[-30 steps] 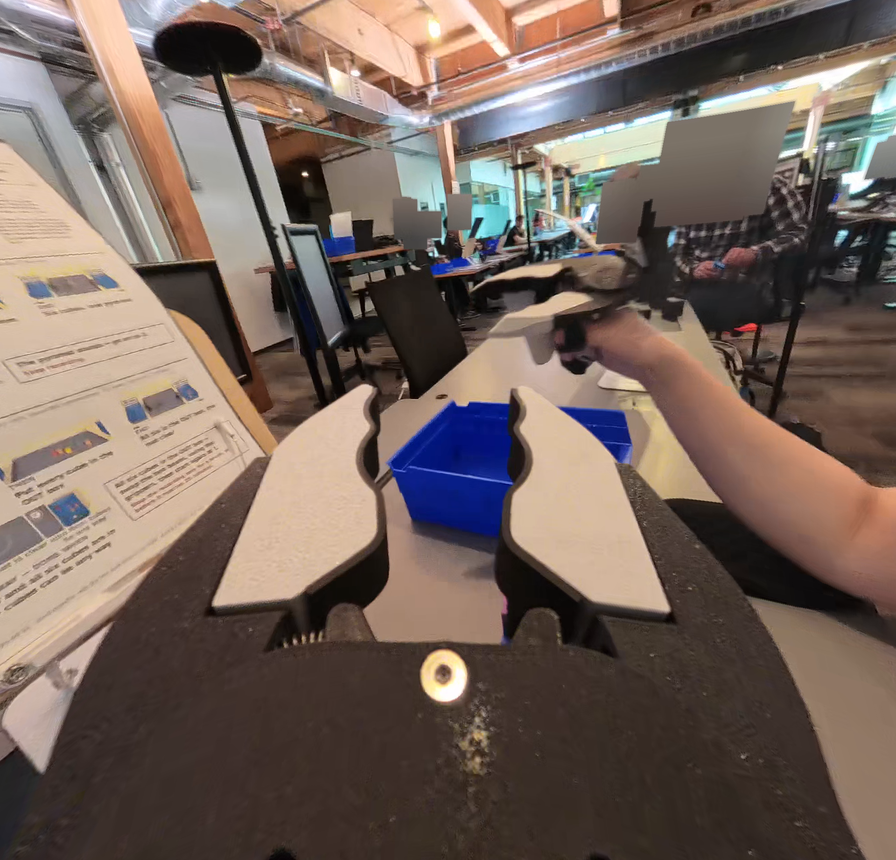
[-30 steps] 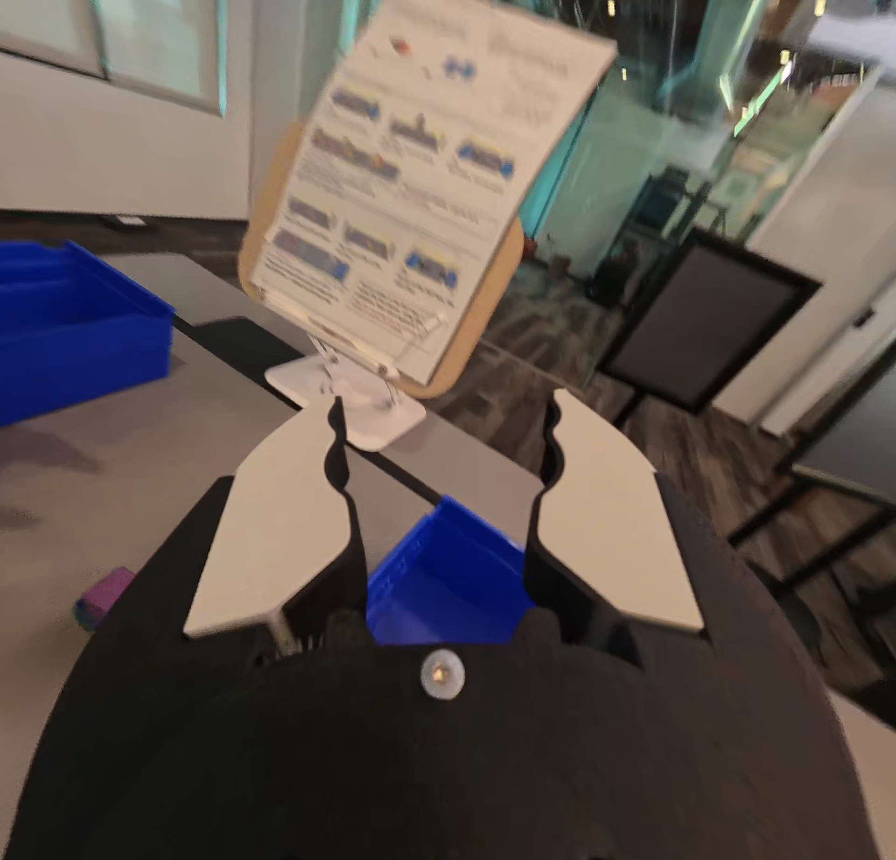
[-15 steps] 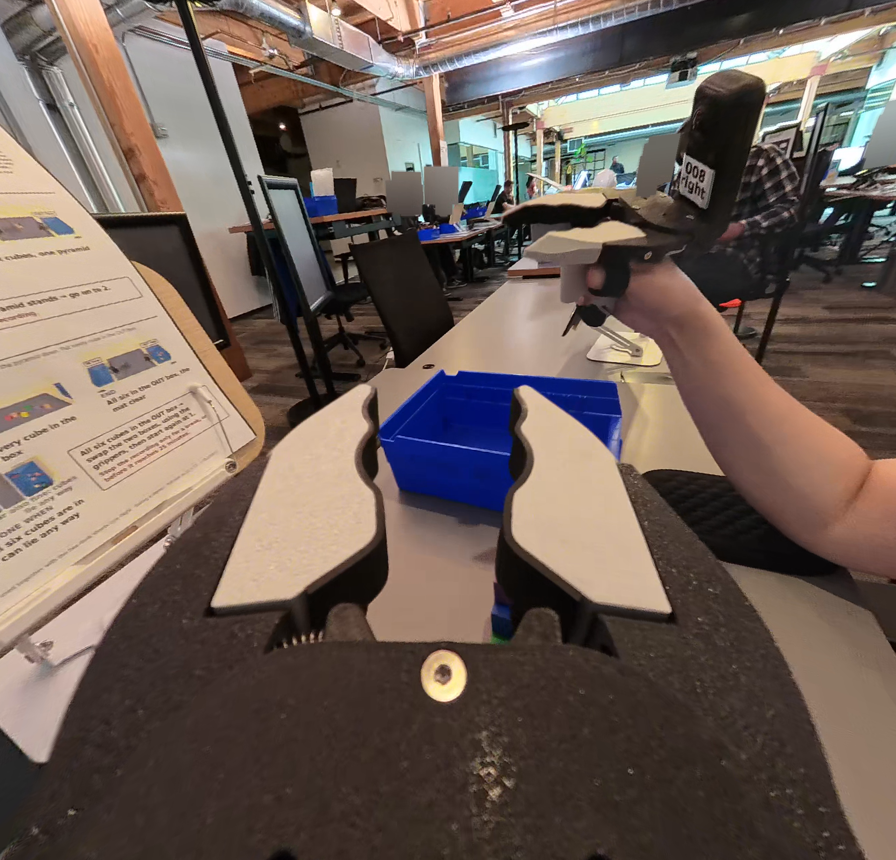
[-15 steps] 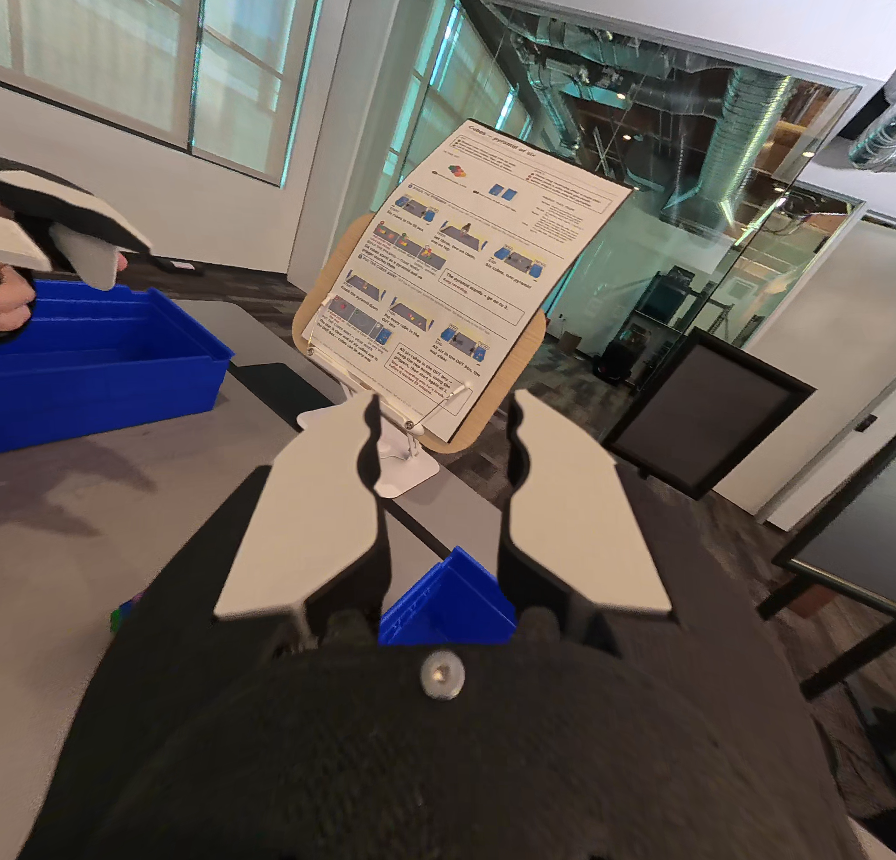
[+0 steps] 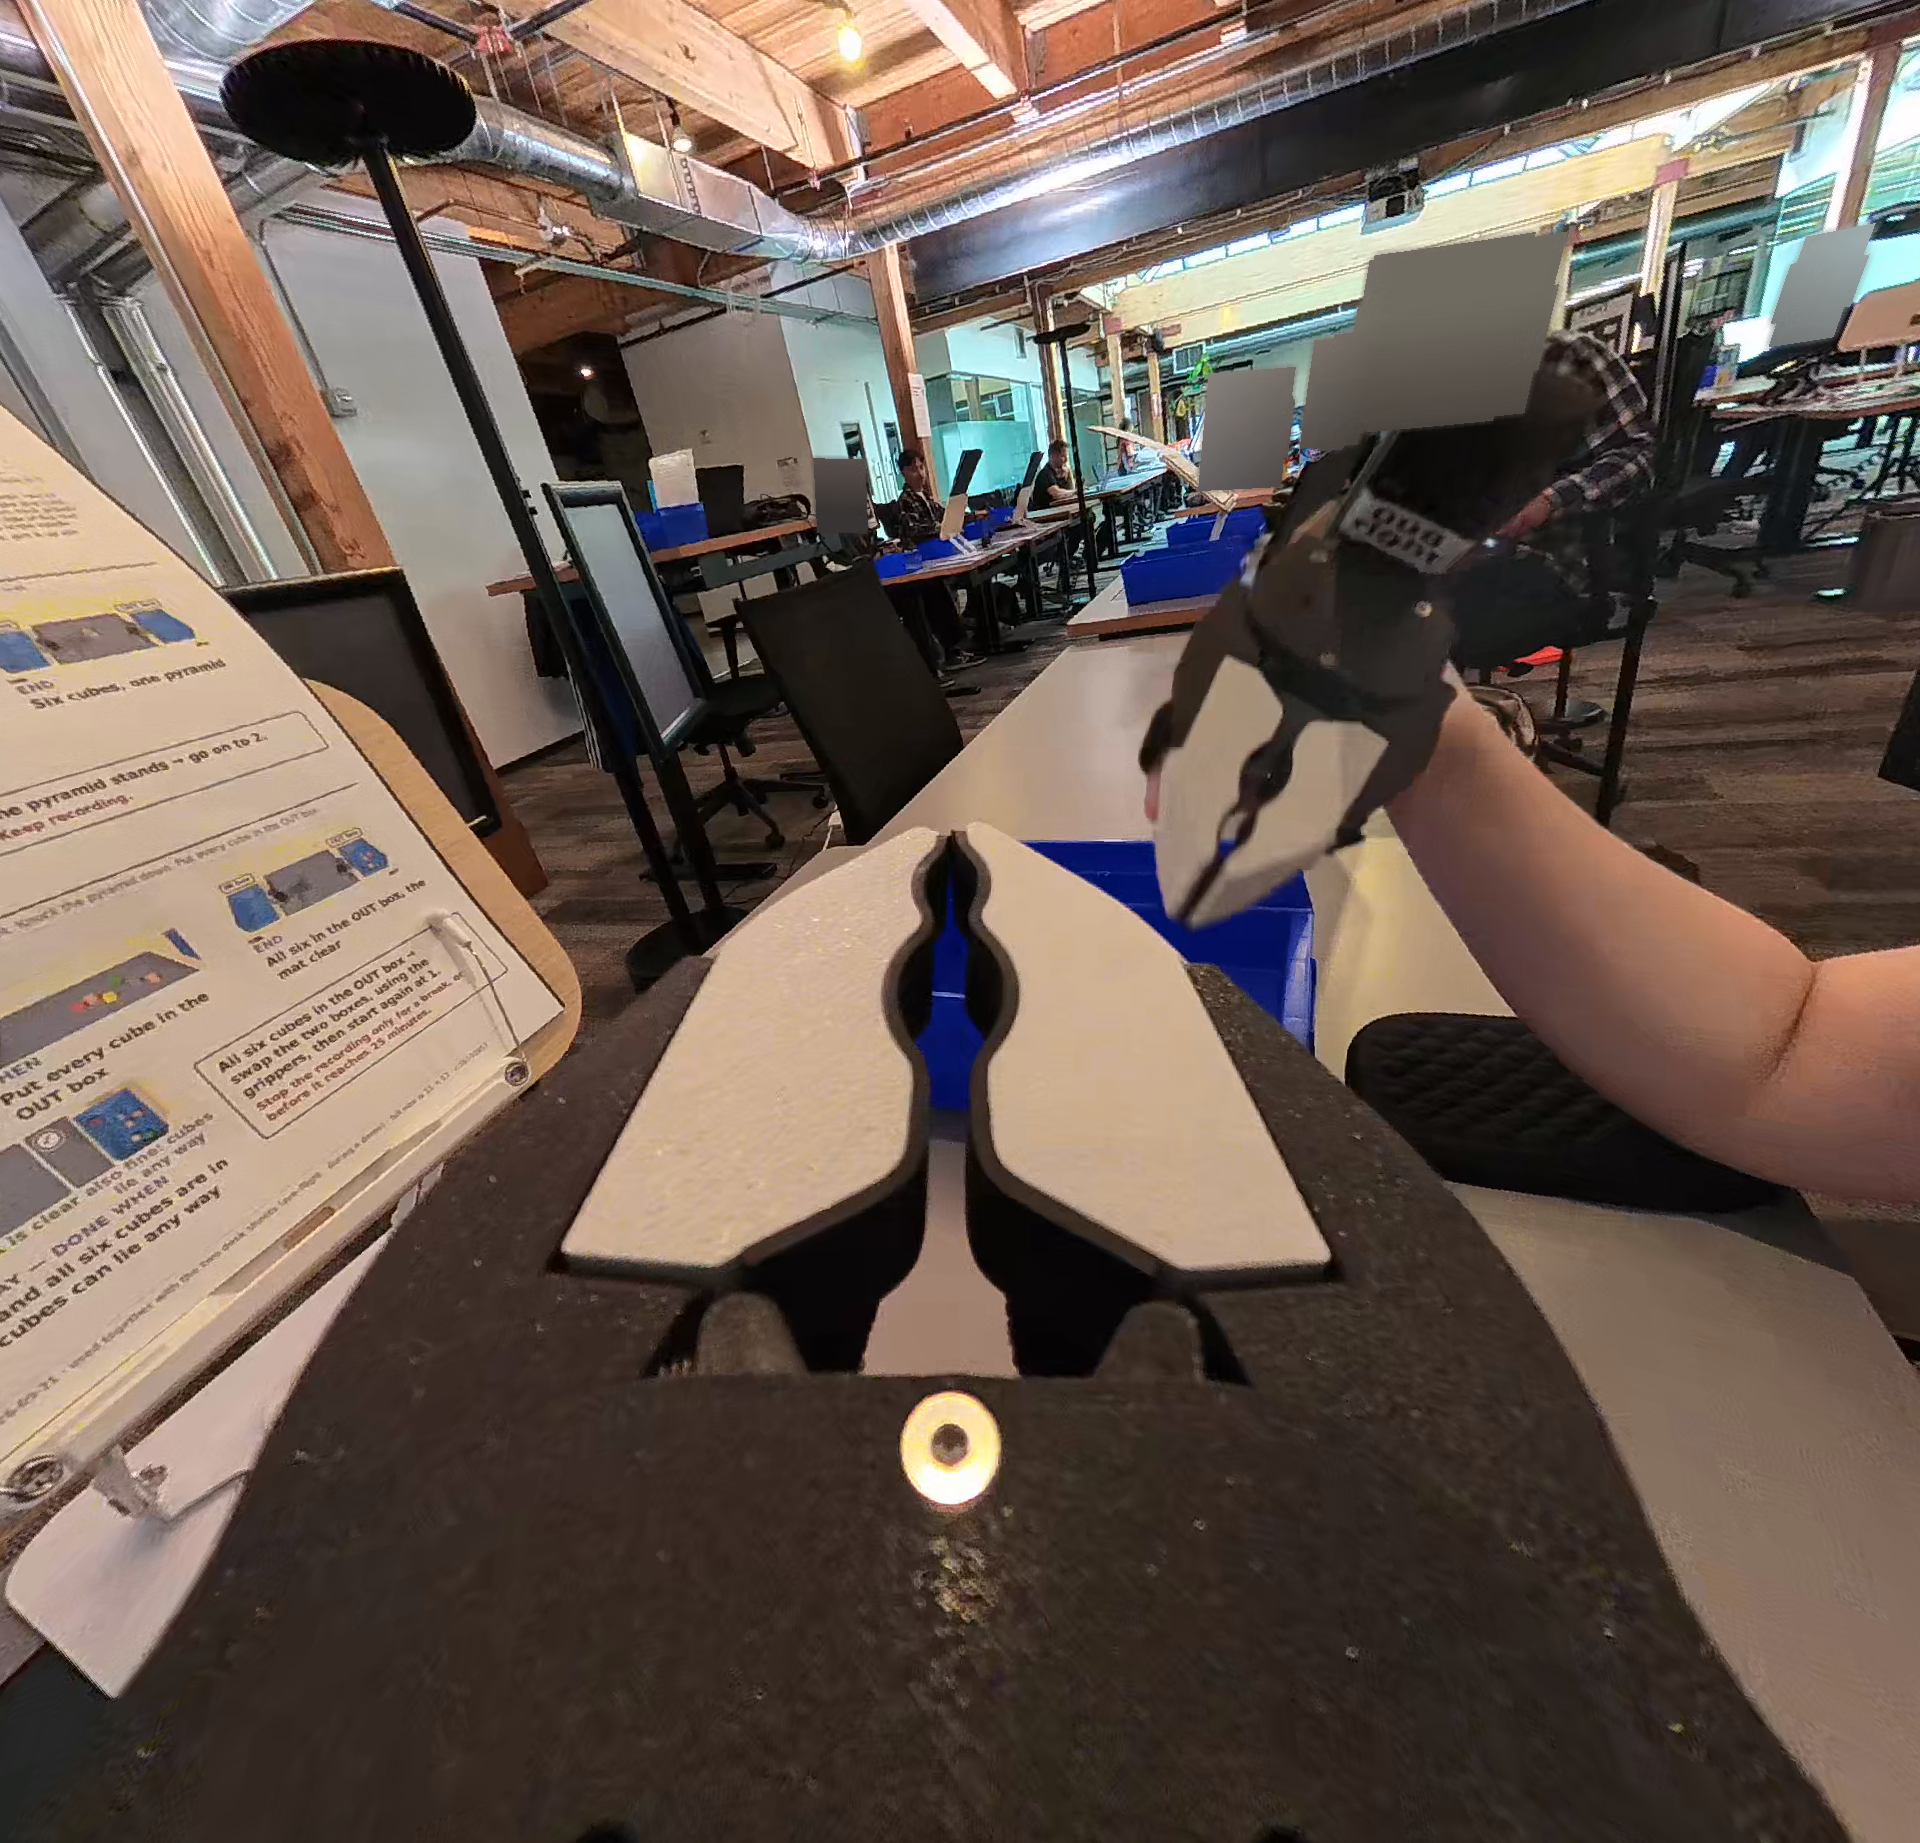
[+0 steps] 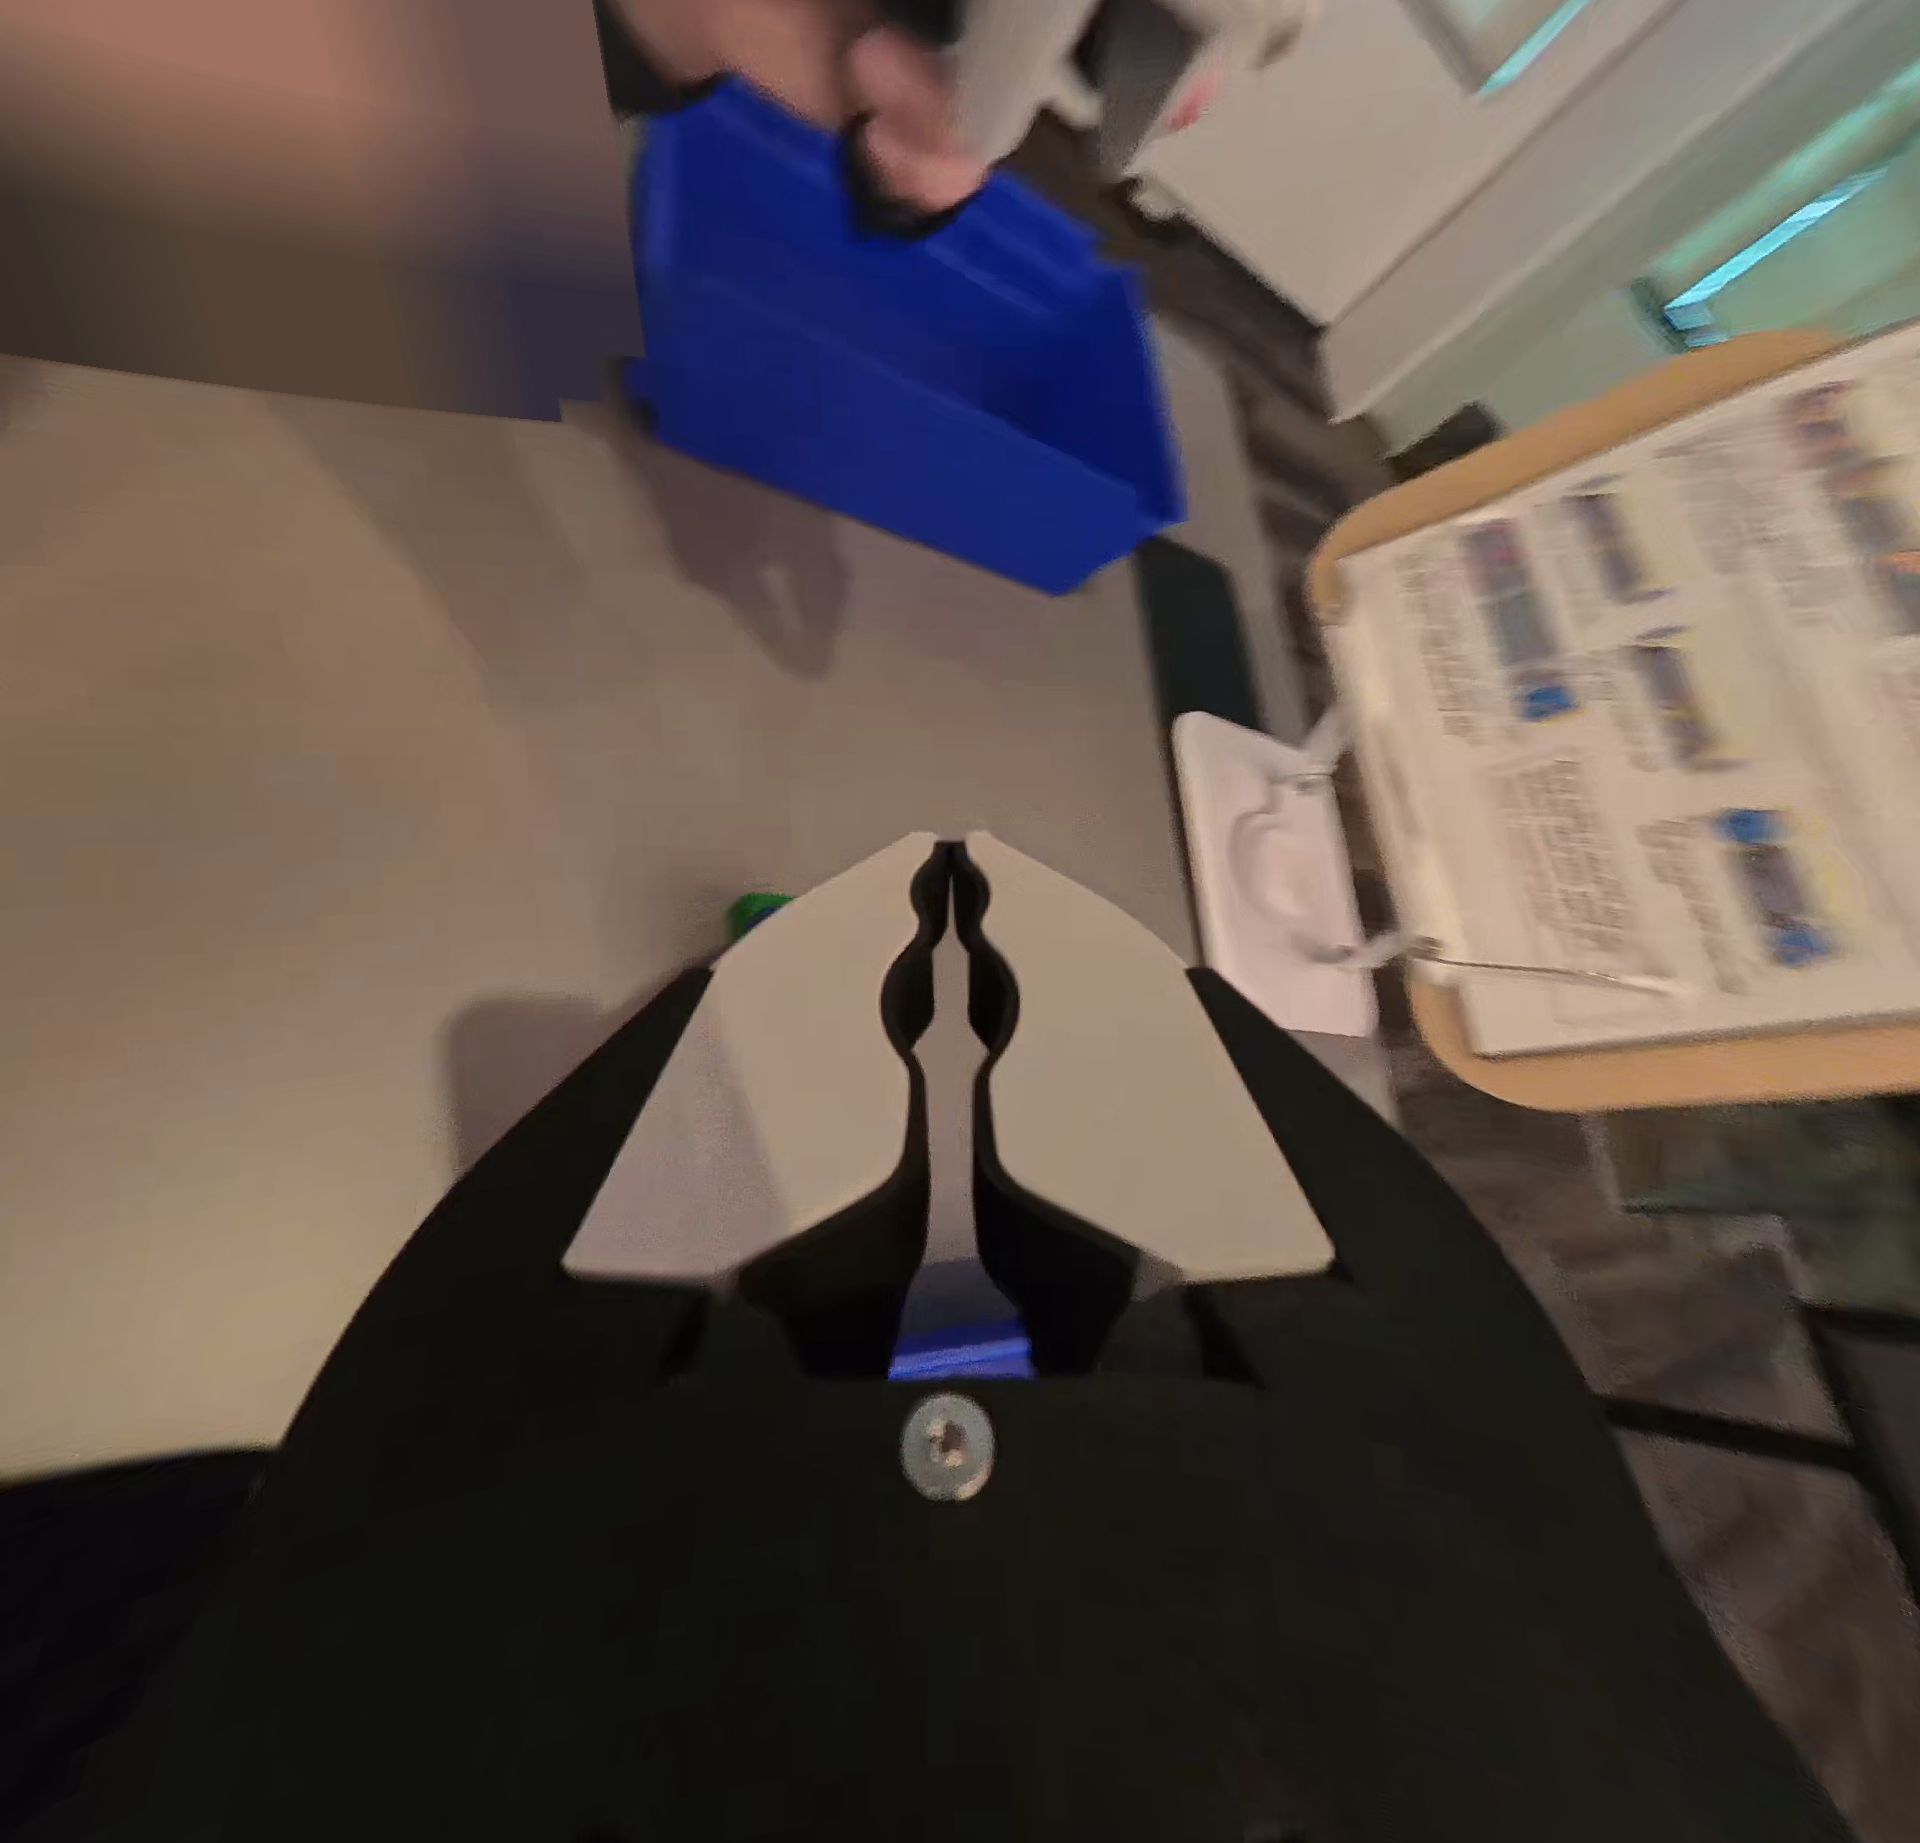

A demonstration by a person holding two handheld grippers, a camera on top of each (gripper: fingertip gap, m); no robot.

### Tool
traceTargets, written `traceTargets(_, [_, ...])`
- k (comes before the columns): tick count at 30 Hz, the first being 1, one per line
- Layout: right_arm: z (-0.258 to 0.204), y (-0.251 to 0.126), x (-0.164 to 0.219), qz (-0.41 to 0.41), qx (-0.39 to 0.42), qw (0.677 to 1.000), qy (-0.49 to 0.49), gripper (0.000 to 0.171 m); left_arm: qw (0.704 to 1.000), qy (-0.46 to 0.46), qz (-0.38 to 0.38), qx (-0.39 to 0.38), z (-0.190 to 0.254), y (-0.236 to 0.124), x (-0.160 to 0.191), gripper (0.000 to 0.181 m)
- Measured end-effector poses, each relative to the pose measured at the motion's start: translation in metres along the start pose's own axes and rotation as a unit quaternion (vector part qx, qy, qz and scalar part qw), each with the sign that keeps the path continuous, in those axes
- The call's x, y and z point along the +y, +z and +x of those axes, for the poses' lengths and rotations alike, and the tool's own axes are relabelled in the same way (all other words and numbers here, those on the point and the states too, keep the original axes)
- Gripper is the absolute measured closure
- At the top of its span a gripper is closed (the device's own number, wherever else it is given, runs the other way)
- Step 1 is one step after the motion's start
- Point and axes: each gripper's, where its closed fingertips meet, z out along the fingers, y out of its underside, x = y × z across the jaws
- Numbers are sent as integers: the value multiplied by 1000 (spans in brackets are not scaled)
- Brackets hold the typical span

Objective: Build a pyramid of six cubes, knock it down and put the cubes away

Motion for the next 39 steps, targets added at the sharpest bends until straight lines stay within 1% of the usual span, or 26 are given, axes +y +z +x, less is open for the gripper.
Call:
traceTargets(3, [-39, 29, 24, -70, -118, 991, -3, 170, 1000, 7, -1, -5, 0, 1, 1, 181])
traceTargets(5, [-64, 43, 46, -138, -188, 972, 1, 170, 1000, 9, -7, -2, 1, 1, 3, 181])
traceTargets(10, [-105, 63, 81, -238, -297, 924, 30, 170, 1000, 12, -14, -6, -1, 0, 4, 181])
traceTargets(15, [-135, 76, 105, -311, -360, 879, 12, 170, 1000, 6, -7, -8, -3, -3, 1, 181])
traceTargets(19, [-148, 84, 109, -326, -384, 864, -2, 170, 1000, 6, -3, -5, -2, -4, -1, 181])
traceTargets(23, [-154, 87, 118, -354, -390, 850, -5, 170, 1000, 12, -6, -1, 1, -3, -1, 181])
traceTargets(27, [-150, 91, 120, -353, -378, 856, -11, 170, 1000, 17, -13, 2, 3, -2, 1, 181])
traceTargets(32, [-126, 102, 137, -386, -309, 869, -22, 170, 1000, 23, -4, -6, 2, -2, -2, 181])
traceTargets(33, [-116, 104, 142, -396, -282, 873, -30, 170, 1000, 22, -3, -6, 2, -3, -2, 181])
traceTargets(35, [-93, 114, 144, -395, -217, 892, -27, 170, 1000, 19, -5, -5, 2, -3, -1, 181])
traceTargets(37, [-57, 128, 137, -371, -114, 921, -21, 170, 1000, 18, -5, -4, 2, -2, -1, 181])
traceTargets(39, [-31, 136, 124, -324, -44, 945, -10, 170, 1000, 17, -7, -2, 3, -1, 0, 181])
